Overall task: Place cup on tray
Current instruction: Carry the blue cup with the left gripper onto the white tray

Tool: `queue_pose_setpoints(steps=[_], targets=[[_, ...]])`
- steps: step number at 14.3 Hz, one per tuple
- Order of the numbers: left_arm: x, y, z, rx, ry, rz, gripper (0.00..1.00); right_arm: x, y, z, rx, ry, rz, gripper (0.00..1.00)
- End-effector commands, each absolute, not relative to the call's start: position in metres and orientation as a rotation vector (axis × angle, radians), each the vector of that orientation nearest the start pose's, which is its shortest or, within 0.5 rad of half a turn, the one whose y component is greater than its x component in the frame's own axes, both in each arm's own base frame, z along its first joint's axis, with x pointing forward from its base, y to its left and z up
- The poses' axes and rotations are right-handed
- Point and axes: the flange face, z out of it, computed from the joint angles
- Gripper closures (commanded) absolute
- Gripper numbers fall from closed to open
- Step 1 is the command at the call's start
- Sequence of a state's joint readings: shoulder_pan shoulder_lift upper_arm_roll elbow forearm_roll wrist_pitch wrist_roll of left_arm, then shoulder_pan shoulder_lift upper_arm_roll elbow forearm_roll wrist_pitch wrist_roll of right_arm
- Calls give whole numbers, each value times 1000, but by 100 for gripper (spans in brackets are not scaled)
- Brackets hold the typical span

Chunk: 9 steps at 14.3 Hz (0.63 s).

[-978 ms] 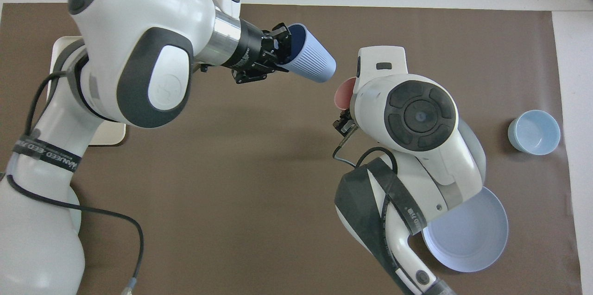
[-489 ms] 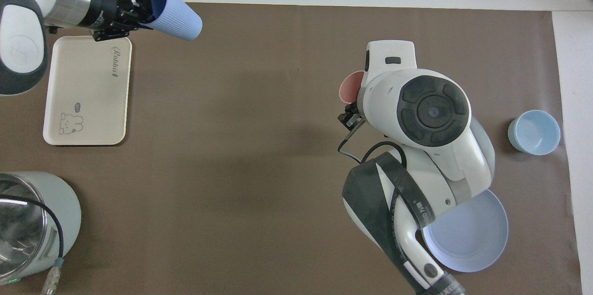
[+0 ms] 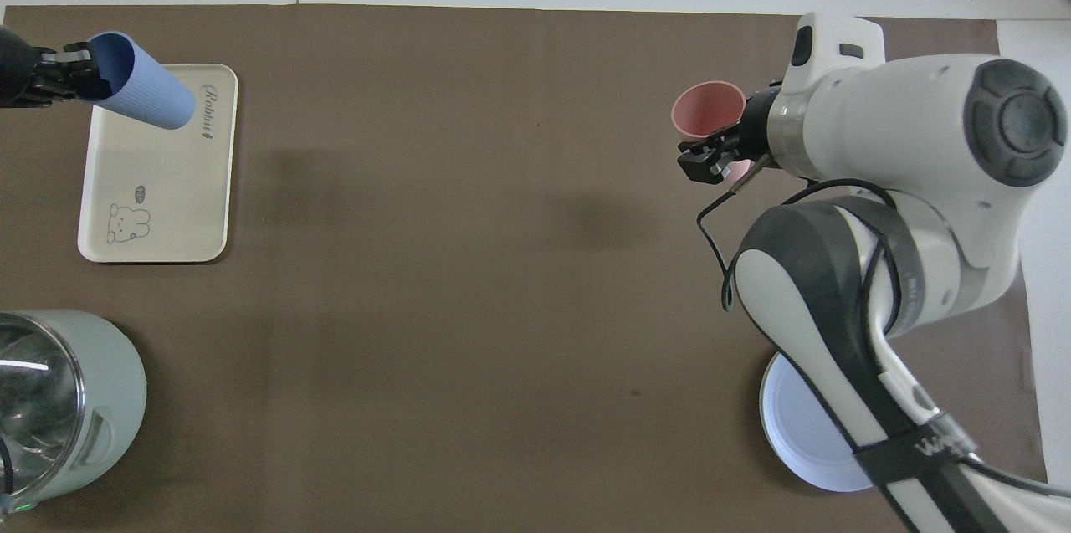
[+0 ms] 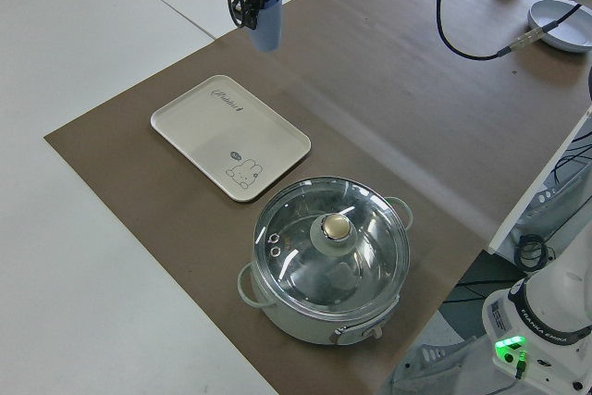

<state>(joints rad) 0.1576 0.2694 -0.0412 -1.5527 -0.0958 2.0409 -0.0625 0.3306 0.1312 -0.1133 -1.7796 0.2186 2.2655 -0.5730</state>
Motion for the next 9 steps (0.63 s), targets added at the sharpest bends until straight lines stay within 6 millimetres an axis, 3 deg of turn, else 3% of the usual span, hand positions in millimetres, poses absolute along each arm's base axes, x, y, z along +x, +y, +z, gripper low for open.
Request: queue_pose_setpoints(steps=[1,3,4,7,9], targets=[[624,125,487,-3140,-284,-427,100,624,98,508,-2677,-993,-648,100],[614,172,475,-3113,-262,-470,100,629,61,497,-2578,-955,-717,100],[614,182,469,-3100,-228,-492,100,634,40,484,-2516,-952,-767,100],[622,188,425,-3087,-216,-515,100,631,-9,451,-2378,-836,-906,100],[623,190,394,-3068,-225,-557,100,631,-24,436,-2345,-800,-947,100]])
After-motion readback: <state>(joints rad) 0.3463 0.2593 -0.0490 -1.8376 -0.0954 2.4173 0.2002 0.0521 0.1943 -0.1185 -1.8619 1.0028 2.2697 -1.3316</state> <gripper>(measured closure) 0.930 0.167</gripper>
